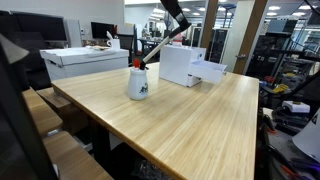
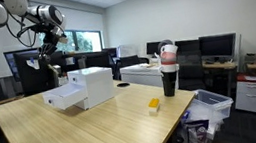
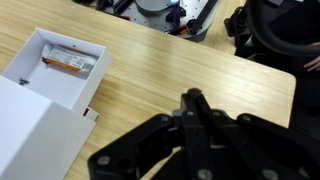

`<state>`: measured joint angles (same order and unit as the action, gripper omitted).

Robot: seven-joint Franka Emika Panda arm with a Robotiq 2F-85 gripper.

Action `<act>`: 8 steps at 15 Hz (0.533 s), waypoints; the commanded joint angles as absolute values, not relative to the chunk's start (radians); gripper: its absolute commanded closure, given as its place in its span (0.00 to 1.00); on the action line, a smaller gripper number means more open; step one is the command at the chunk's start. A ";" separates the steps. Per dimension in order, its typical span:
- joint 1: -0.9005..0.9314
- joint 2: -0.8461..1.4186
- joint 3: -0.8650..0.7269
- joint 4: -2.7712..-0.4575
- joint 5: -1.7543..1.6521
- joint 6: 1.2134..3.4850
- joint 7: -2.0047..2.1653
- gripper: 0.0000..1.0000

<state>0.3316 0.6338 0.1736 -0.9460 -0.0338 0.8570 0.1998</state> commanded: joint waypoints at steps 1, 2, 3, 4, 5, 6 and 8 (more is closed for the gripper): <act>0.355 0.704 0.156 -0.828 -0.048 0.785 0.157 0.95; 0.358 0.720 0.153 -0.806 -0.048 0.773 0.156 0.95; 0.361 0.731 0.151 -0.787 -0.049 0.764 0.154 0.95; 0.363 0.745 0.148 -0.767 -0.049 0.754 0.152 0.95; 0.368 0.768 0.145 -0.732 -0.049 0.739 0.148 0.95; 0.370 0.779 0.143 -0.715 -0.049 0.730 0.146 0.95; 0.362 0.792 0.158 -0.700 -0.056 0.725 0.145 0.95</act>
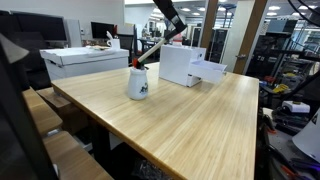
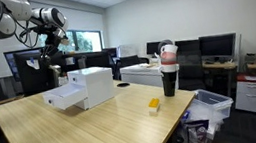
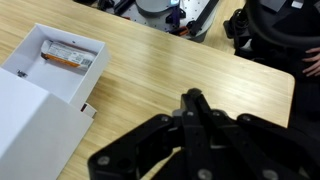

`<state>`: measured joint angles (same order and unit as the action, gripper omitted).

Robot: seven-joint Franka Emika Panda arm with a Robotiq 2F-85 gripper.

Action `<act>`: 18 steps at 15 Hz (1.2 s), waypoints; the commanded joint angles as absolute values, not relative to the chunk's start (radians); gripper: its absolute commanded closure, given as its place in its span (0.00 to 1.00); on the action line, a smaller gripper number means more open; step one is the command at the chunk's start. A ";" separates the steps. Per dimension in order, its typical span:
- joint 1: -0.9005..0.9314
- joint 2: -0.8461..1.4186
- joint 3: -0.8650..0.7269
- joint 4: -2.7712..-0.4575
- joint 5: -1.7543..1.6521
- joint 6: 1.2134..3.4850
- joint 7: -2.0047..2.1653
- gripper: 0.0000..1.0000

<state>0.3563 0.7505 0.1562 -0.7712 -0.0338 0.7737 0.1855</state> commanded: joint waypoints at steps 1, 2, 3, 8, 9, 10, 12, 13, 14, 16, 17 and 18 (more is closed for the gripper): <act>0.363 0.801 0.158 -0.687 -0.055 0.721 0.145 0.95; 0.363 0.808 0.157 -0.677 -0.056 0.717 0.144 0.95; 0.363 0.815 0.157 -0.666 -0.056 0.712 0.142 0.95; 0.368 0.838 0.157 -0.623 -0.056 0.695 0.145 0.95; 0.369 0.839 0.157 -0.617 -0.057 0.694 0.146 0.95; 0.372 0.838 0.156 -0.613 -0.057 0.694 0.150 0.95; 0.378 0.832 0.155 -0.609 -0.056 0.692 0.160 0.95; 0.381 0.828 0.155 -0.607 -0.055 0.692 0.163 0.95; 0.384 0.826 0.155 -0.603 -0.054 0.690 0.164 0.95; 0.392 0.820 0.154 -0.598 -0.054 0.688 0.169 0.95; 0.395 0.818 0.154 -0.595 -0.052 0.684 0.169 0.95; 0.397 0.818 0.153 -0.592 -0.052 0.684 0.169 0.95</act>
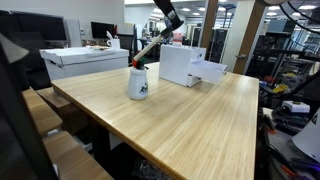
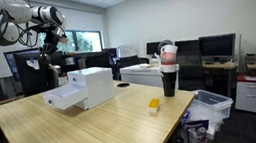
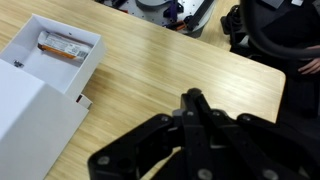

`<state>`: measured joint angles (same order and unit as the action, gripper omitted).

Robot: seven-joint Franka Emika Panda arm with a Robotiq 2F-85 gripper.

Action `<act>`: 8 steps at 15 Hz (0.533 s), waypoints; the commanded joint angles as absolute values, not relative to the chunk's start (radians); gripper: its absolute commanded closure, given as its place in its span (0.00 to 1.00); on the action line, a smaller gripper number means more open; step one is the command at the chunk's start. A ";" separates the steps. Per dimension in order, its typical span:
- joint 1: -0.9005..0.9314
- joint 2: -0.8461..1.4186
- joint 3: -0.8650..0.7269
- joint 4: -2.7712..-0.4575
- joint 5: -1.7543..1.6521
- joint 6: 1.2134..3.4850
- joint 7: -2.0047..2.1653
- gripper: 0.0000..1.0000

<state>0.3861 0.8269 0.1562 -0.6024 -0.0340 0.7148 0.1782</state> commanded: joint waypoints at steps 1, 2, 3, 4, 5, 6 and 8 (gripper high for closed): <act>0.397 0.817 0.154 -0.589 -0.050 0.682 0.168 0.95; 0.397 0.818 0.153 -0.587 -0.049 0.682 0.167 0.95; 0.396 0.818 0.154 -0.584 -0.046 0.680 0.166 0.95; 0.395 0.819 0.154 -0.582 -0.045 0.679 0.166 0.95; 0.393 0.820 0.154 -0.580 -0.043 0.678 0.165 0.95; 0.390 0.822 0.154 -0.579 -0.042 0.677 0.163 0.95; 0.385 0.826 0.153 -0.577 -0.039 0.673 0.162 0.95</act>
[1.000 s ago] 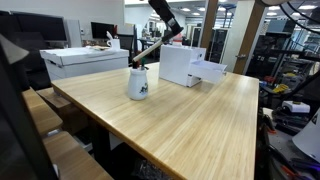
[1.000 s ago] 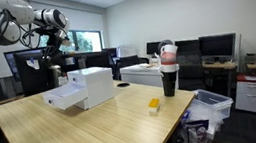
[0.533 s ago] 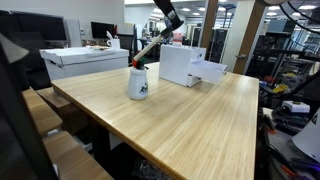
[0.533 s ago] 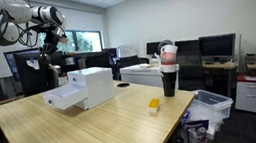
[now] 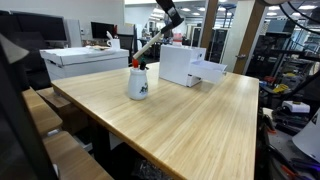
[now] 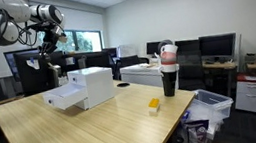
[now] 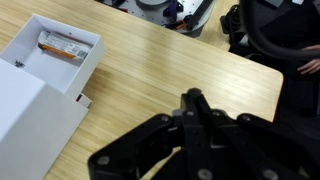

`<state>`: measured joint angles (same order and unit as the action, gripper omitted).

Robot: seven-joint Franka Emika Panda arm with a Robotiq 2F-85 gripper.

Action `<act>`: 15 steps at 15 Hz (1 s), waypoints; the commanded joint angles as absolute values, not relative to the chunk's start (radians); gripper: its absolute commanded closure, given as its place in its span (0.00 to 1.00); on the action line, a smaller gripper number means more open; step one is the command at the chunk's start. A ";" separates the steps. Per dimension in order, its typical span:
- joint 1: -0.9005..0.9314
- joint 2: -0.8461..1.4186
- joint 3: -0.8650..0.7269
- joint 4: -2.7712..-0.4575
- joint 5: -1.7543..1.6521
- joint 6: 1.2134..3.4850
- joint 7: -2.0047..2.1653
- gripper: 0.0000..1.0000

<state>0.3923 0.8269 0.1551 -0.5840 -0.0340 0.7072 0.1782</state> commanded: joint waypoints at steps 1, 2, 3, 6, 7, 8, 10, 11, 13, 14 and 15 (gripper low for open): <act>0.382 0.829 0.153 -0.575 -0.036 0.671 0.165 0.95; 0.378 0.832 0.152 -0.573 -0.034 0.668 0.165 0.95; 0.376 0.833 0.152 -0.572 -0.033 0.665 0.165 0.95; 0.367 0.842 0.152 -0.567 -0.033 0.660 0.162 0.95; 0.365 0.845 0.153 -0.566 -0.032 0.659 0.160 0.95; 0.361 0.853 0.154 -0.565 -0.030 0.656 0.157 0.95; 0.356 0.866 0.155 -0.564 -0.031 0.651 0.151 0.95; 0.356 0.870 0.156 -0.563 -0.031 0.648 0.151 0.95; 0.354 0.879 0.156 -0.559 -0.032 0.642 0.147 0.95; 0.354 0.883 0.156 -0.558 -0.033 0.640 0.146 0.95; 0.354 0.887 0.156 -0.556 -0.034 0.638 0.144 0.95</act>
